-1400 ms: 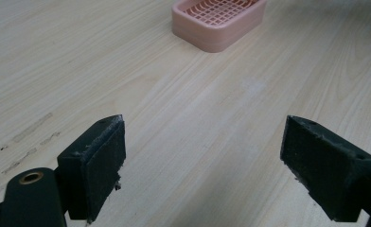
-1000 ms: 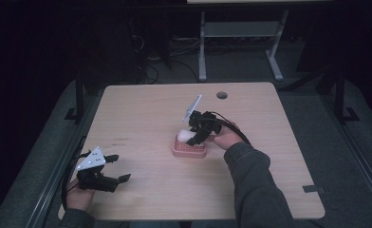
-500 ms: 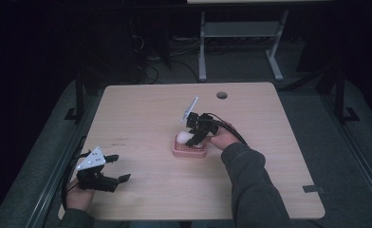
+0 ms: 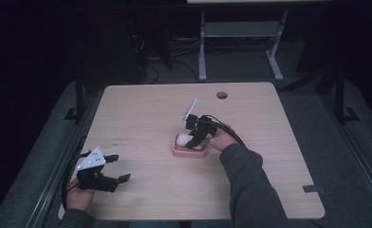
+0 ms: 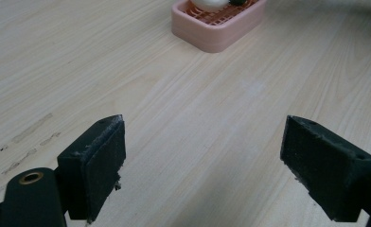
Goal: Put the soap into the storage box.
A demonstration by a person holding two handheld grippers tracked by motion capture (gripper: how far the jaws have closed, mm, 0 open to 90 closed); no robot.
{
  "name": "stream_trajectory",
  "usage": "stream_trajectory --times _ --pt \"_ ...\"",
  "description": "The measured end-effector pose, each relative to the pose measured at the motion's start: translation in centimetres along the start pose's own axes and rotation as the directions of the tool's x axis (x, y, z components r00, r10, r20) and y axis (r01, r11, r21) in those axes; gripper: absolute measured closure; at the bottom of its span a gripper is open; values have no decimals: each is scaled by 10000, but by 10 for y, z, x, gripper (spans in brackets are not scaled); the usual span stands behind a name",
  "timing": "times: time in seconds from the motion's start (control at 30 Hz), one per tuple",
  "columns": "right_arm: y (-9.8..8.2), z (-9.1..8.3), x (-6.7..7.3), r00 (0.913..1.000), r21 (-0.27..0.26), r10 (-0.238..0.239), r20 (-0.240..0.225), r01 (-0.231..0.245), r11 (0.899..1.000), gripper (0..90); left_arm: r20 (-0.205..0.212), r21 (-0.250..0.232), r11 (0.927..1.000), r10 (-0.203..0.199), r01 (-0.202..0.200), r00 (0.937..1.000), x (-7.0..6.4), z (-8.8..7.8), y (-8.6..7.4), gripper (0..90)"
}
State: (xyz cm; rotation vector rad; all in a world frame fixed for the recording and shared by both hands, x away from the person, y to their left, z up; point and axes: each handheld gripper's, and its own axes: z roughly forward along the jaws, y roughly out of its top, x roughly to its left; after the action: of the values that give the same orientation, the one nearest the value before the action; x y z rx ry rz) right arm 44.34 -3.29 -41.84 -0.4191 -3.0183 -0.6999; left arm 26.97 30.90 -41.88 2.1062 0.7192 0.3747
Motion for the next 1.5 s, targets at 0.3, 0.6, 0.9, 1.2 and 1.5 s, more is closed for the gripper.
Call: stream_trajectory --times 0.3,0.6,0.9,1.2,1.5 --pt "-1 6 -2 10000 144 64 -35 -64 9999 486 -7 2 10000 2 -2 10000 0 0 0 148" --pt "-3 10 -3 9999 192 155 -51 -154 9997 486 -14 -6 10000 -6 6 10000 1 0 0 148" --pt "-3 10 -3 9999 147 161 -33 -161 9998 485 -6 -6 10000 -13 13 10000 0 0 0 148" --pt "-5 11 -4 9998 3 182 1 -182 9998 484 -11 -10 10000 -12 12 10000 0 0 0 148" --pt "-5 11 -4 9997 -3 254 22 -254 9997 479 -1 -9 10000 -7 7 10000 0 0 0 148"
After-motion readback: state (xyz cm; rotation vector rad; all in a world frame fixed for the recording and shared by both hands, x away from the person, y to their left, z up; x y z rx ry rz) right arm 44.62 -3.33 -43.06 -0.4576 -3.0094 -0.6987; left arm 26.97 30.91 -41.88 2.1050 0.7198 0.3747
